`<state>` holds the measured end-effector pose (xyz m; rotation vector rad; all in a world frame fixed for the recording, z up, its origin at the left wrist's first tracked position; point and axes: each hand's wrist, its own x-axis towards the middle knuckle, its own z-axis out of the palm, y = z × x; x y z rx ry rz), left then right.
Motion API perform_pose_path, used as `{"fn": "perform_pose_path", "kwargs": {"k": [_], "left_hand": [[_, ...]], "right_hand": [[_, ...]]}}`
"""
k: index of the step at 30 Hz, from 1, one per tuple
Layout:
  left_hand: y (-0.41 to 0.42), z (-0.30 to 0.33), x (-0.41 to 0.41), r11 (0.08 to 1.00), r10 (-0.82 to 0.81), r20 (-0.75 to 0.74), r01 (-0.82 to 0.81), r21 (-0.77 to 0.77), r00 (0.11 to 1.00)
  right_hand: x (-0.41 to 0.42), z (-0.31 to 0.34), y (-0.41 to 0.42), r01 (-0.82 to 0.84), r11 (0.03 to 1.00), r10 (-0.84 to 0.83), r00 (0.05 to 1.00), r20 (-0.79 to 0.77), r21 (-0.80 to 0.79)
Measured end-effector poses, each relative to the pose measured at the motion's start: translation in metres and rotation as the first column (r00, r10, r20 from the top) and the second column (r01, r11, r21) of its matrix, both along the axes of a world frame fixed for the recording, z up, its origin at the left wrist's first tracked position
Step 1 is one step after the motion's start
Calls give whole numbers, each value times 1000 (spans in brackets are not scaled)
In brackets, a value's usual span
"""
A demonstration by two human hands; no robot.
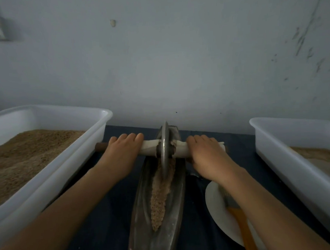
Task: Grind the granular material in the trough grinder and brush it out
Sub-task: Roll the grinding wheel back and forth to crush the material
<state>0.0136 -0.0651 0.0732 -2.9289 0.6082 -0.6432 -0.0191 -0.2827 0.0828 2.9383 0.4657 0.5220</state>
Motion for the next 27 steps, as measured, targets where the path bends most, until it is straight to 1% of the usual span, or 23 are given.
{"fn": "perform_pose_path", "kwargs": {"k": [2,4,6,8,10,13,16,19,21,24,26,27], "left_hand": [[2,8,-5,999,-3,-101,8,48,995],[4,20,-14,995,2,-255,24,100,967],[5,33,-26,988,16,-409,47,144,912],[7,45,-37,983,24,-543,81,168,839],[12,54,-44,980,3,-629,122,156,777],[14,60,-49,975,-7,-672,153,159,741],[11,55,-45,981,3,-659,127,149,752],[7,45,-34,986,29,-573,72,153,819],[5,34,-24,992,21,-455,38,119,890],[1,15,-12,998,17,-222,-4,59,975],[-2,5,-6,1000,20,-86,-19,9,996],[-2,1,-5,1000,18,-43,-19,-15,999]], "right_hand": [[-6,6,2,-1,999,-3,996,-85,-41],[-14,15,5,4,999,-15,975,-221,-51],[-24,26,8,9,999,-27,922,-386,-47],[-34,38,11,-23,997,-14,864,-503,-67],[-44,48,11,-58,995,3,815,-580,-76],[-50,54,9,-68,996,13,772,-635,-63],[-44,51,10,-34,998,-5,772,-636,-49],[-32,41,10,-3,999,-18,830,-558,-36],[-23,31,8,25,1000,-27,898,-439,-10],[-9,13,3,24,1000,-25,977,-213,-8],[-2,5,1,14,1000,-14,995,-99,1],[0,2,0,9,1000,-8,999,-52,11]]}}
